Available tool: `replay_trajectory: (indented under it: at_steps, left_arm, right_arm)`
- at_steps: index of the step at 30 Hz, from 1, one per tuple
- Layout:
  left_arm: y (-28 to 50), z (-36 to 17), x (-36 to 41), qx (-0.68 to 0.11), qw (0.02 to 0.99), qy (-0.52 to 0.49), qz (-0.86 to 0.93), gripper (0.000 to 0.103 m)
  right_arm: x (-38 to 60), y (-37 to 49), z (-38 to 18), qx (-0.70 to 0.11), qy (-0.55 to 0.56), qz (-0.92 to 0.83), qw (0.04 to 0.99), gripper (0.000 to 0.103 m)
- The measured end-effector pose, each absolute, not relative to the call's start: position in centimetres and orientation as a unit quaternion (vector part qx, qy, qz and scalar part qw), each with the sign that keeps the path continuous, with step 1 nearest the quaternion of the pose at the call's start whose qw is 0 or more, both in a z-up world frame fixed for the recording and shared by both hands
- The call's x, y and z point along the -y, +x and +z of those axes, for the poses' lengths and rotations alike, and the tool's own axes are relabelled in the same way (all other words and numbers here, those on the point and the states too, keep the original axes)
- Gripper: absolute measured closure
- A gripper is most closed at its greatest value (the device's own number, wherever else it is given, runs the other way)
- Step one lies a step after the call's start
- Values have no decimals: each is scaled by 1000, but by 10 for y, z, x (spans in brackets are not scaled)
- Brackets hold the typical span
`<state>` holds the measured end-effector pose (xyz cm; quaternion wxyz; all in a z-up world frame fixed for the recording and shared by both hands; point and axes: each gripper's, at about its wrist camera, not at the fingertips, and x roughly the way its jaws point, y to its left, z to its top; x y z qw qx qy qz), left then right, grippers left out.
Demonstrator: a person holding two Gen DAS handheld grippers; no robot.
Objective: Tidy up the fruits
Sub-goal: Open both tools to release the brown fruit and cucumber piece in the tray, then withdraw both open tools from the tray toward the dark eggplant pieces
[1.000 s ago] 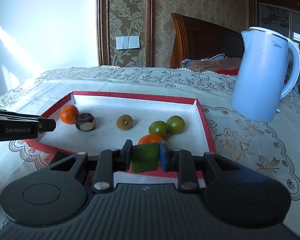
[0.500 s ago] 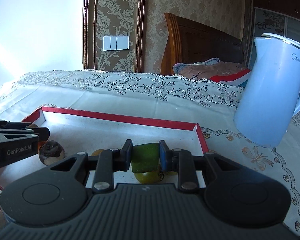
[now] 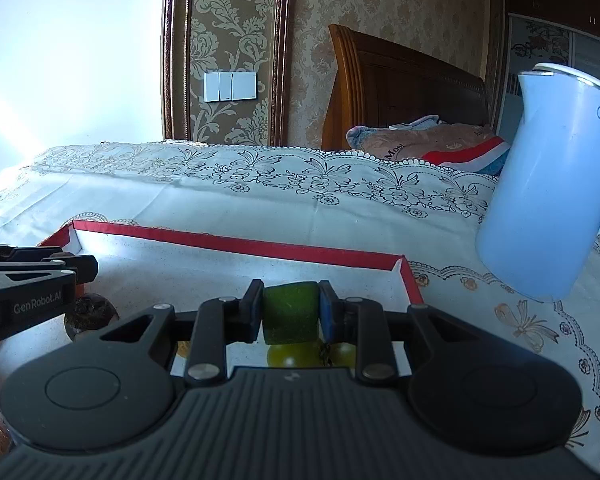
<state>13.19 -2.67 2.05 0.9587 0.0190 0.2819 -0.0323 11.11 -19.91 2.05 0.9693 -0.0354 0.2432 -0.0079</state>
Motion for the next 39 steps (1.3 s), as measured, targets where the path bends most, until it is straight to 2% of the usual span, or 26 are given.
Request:
replay_trajectory:
  at_steps: [2, 4, 8, 11, 13, 14, 15, 22, 28, 31, 39]
  left_arm:
    - [132, 21, 26, -281, 959, 16, -31, 76]
    - [131, 20, 27, -281, 959, 19, -32, 76]
    - [130, 19, 30, -279, 959, 30, -36, 75]
    - [128, 19, 31, -276, 960, 35, -37, 71]
    - [127, 19, 30, -275, 960, 28, -44, 56]
    - [127, 20, 29, -275, 960, 23, -48, 39]
    - [126, 20, 28, -274, 961, 16, -47, 29]
    - [130, 19, 21, -280, 959, -5, -42, 28]
    - [129, 18, 21, -276, 960, -1, -46, 28]
    - [127, 17, 22, -275, 960, 4, -51, 28]
    - [124, 16, 22, -278, 959, 4, -54, 28]
  right_arm:
    - [201, 112, 20, -244, -31, -11, 969, 74]
    - [204, 113, 20, -247, -23, -14, 969, 65]
    - [208, 113, 20, -243, -17, -19, 970, 55]
    - [208, 112, 20, -239, -20, -24, 971, 42]
    - [208, 110, 20, -235, -19, -27, 971, 37]
    - [208, 110, 20, -234, -19, -28, 972, 37]
    - [208, 110, 21, -234, -19, -28, 972, 35]
    - [208, 108, 21, -230, -19, -34, 972, 23]
    - [211, 106, 21, -229, -14, -36, 973, 22]
    - [212, 106, 20, -230, -13, -39, 972, 16]
    - [211, 105, 19, -231, -11, -40, 972, 15]
